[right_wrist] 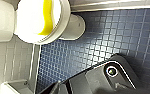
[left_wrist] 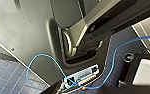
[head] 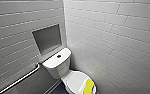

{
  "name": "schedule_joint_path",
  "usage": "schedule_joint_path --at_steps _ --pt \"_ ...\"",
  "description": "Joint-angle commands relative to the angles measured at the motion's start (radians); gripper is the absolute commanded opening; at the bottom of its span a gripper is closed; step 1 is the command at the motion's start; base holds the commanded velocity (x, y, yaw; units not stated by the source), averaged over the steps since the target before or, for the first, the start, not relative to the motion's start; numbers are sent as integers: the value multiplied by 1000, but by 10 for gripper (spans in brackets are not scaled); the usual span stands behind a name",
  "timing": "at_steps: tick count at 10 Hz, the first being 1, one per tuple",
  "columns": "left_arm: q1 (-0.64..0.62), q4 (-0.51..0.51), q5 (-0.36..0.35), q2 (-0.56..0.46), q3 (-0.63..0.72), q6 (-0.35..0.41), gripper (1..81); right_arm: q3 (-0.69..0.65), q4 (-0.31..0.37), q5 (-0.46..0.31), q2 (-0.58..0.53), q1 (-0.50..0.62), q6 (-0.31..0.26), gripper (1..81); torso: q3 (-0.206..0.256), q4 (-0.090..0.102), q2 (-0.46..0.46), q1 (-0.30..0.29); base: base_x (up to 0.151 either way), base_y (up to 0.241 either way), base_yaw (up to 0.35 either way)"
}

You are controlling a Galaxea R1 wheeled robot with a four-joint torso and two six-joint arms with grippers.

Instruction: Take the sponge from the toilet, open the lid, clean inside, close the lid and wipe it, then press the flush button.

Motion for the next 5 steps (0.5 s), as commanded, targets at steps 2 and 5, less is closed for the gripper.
schedule_joint_path --at_steps 2,5 --pt "3 -7 82 19 -41 2 811 -26 11 -65 -7 97 4 811 0 0 -133 85 0 0 0" --pt "53 -5 82 86 -5 4 811 -56 11 -73 41 146 4 811 0 0 -243 154 0 0 0"
